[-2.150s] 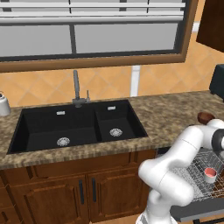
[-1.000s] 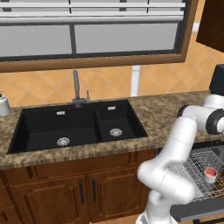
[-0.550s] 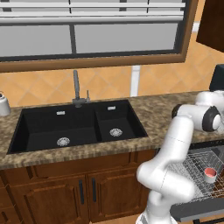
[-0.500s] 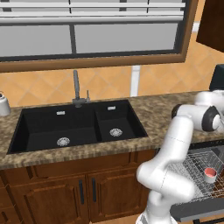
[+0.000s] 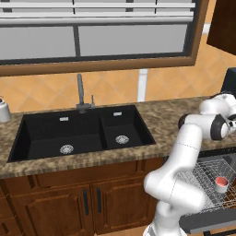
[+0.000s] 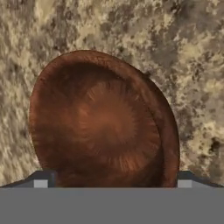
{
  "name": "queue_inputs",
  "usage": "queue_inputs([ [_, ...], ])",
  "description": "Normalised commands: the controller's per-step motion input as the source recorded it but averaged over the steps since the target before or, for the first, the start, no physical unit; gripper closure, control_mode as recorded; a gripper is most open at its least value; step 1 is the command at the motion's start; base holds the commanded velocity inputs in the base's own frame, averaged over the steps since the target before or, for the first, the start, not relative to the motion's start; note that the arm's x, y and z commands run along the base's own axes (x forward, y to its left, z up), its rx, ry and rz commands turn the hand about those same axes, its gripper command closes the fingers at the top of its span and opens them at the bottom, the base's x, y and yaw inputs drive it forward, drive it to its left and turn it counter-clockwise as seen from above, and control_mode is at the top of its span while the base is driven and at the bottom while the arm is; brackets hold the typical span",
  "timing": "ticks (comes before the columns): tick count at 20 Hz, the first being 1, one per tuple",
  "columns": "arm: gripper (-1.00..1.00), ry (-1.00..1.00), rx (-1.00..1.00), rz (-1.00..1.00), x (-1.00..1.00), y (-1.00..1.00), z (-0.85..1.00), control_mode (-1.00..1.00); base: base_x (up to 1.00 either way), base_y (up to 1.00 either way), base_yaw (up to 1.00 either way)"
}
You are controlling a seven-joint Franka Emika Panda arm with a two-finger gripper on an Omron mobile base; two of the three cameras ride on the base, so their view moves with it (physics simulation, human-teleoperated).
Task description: Pick up the cup and bowl from the counter, place them in the dishwasher, and close the dishwasher door.
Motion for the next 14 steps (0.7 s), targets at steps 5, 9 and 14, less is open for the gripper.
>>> queue_inputs([
  [5,-1.00,0.15,0.01,-0.14,0.10,-0.55,-0.19,-1.00,0.00,0.00,0.00],
  [9,-1.00,0.14,0.03,-0.13,0.00,-0.50,-0.27,-1.00,0.00,0.00,0.00],
  [14,1.00,0.13,0.07,-0.12,-0.03,-0.03,-0.22,-1.00,0.00,0.00,0.00],
])
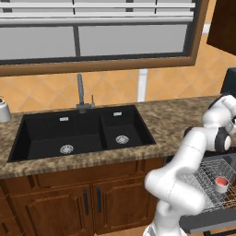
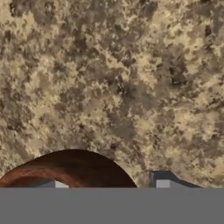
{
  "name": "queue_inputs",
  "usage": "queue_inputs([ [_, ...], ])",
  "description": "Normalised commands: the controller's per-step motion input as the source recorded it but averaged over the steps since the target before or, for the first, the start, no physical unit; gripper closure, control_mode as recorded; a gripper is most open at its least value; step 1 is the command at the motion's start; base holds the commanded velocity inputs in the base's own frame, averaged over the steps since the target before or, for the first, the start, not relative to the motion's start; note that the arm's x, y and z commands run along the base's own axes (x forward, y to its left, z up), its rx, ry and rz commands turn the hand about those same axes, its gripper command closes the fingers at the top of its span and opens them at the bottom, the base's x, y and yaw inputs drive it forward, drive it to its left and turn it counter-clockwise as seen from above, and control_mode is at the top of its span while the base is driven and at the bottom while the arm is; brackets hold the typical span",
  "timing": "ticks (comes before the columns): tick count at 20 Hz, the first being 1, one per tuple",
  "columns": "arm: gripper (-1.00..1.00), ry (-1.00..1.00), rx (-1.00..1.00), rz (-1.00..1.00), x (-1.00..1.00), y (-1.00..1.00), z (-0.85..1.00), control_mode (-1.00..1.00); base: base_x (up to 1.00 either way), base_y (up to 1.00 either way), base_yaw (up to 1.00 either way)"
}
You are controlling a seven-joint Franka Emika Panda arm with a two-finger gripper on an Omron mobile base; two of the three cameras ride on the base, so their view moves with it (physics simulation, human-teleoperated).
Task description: Pick up the cup and bowl from the counter, place them in the dishwasher, and close the dishwasher door.
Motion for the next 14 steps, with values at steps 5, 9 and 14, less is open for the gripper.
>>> queue_inputs([
  [5,1.00,0.02,0.12,-0.09,-0.39,0.03,-0.01,-1.00,0.00,0.00,0.00],
  [9,1.00,0.00,0.12,-0.06,-0.58,0.12,0.06,-1.00,0.00,0.00,0.00],
  [14,1.00,-0.07,0.07,-0.01,-1.00,0.35,0.45,-1.00,0.00,0.00,0.00],
])
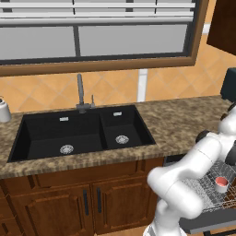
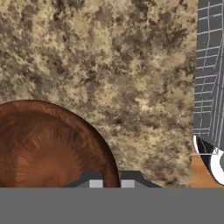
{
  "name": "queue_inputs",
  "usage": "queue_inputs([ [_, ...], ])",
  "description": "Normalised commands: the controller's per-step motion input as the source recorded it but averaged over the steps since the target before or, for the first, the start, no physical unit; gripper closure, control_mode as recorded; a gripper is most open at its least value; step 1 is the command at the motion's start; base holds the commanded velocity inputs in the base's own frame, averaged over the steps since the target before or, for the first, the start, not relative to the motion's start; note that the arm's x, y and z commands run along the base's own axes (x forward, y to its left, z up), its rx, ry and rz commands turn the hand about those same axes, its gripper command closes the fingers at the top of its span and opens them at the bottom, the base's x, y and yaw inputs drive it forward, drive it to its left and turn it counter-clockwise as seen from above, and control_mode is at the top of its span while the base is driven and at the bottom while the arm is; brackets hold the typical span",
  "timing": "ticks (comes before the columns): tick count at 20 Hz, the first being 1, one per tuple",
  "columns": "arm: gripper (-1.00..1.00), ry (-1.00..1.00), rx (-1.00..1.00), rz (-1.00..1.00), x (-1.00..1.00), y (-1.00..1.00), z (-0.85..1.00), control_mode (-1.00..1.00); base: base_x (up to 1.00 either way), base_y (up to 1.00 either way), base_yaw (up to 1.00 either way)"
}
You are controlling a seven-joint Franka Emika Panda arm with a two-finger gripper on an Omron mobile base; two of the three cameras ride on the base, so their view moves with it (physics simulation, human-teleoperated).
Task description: Pick up the cup and bowl from the counter, place them in the dishwasher, and close the dishwasher door.
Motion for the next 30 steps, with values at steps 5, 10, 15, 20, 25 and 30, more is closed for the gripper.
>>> queue_inputs([
  [5,1.00,-0.01,0.01,0.00,-1.00,0.88,0.10,-1.00,0.00,0.00,0.00],
  [10,1.00,-0.03,0.00,0.00,-1.00,1.00,-0.12,-1.00,0.00,0.00,0.00],
  [15,1.00,-0.12,-0.02,0.00,-1.00,1.00,-0.30,-1.00,0.00,0.00,0.00],
  [20,1.00,-0.23,-0.12,0.00,-1.00,1.00,-0.38,-1.00,0.00,0.00,0.00],
  [25,1.00,-0.33,-0.22,0.00,-0.95,1.00,-0.30,-1.00,0.00,0.00,0.00],
  [30,1.00,-0.35,-0.23,0.00,-0.05,1.00,-0.06,-1.00,0.00,0.00,0.00],
])
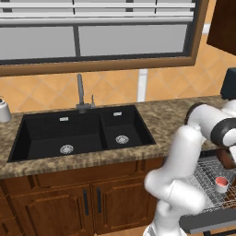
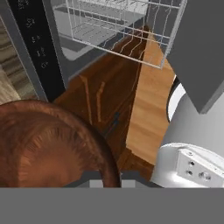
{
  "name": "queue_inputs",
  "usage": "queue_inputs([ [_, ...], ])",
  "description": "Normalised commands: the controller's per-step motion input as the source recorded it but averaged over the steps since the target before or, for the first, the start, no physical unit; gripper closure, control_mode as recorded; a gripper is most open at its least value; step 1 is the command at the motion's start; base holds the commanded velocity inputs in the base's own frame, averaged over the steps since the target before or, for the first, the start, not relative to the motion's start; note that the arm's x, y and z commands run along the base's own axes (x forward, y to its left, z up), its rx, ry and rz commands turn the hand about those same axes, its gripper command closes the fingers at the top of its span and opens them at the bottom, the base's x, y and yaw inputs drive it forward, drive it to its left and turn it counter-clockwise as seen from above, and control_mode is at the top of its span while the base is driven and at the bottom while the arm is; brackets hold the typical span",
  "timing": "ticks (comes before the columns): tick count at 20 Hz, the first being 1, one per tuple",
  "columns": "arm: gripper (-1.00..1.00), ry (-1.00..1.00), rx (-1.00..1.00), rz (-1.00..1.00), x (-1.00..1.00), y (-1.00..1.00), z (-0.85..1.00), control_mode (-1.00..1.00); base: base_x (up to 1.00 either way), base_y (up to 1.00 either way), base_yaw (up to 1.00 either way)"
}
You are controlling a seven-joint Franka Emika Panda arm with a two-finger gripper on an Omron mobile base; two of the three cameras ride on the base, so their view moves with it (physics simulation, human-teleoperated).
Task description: Pick up the cup and bowl from the counter, place them in the dishwasher, and close the dishwasher door.
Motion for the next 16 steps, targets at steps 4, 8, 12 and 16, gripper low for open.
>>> queue_inputs([
  [4,1.00,-0.22,-0.24,0.00,0.29,0.78,-0.22,-1.00,0.00,0.00,0.00],
  [8,1.00,-0.14,-0.32,0.04,0.00,0.34,-0.68,-1.00,0.00,0.00,0.00],
  [12,1.00,-0.03,-0.33,0.04,0.01,0.13,-0.71,-1.00,0.00,0.00,0.00],
  [16,1.00,0.00,-0.27,0.01,0.09,0.00,-0.54,-1.00,0.00,0.00,0.00],
])
